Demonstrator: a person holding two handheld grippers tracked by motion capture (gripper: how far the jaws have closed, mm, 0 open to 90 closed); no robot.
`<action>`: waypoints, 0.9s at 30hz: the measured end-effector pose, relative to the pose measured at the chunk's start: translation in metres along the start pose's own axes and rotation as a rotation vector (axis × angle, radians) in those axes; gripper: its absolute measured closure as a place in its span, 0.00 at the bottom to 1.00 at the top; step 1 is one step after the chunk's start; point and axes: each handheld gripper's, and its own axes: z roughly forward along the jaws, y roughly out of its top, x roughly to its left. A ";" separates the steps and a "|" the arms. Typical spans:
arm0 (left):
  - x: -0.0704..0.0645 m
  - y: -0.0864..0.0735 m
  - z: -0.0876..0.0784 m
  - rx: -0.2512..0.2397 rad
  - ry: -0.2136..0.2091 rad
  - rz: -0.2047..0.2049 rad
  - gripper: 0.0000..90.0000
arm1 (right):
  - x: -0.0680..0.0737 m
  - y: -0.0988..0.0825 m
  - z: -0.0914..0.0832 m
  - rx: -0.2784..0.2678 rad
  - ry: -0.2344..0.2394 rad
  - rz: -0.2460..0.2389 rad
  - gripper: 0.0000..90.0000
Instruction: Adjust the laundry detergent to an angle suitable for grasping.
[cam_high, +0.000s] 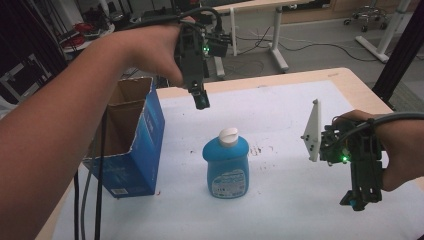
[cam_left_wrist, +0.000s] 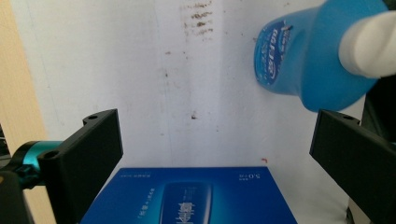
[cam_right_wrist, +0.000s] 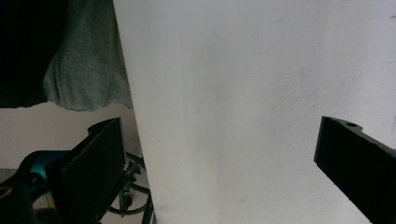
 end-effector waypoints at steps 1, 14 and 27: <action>0.003 0.002 0.001 0.000 -0.001 -0.001 0.03 | 0.001 -0.001 0.000 0.003 -0.002 0.002 0.02; 0.027 0.022 0.010 -0.005 -0.008 -0.018 0.03 | 0.002 -0.006 -0.001 -0.009 0.003 -0.003 0.02; 0.024 0.023 0.011 0.002 -0.002 -0.020 0.03 | 0.002 -0.007 -0.005 -0.024 -0.010 0.006 0.02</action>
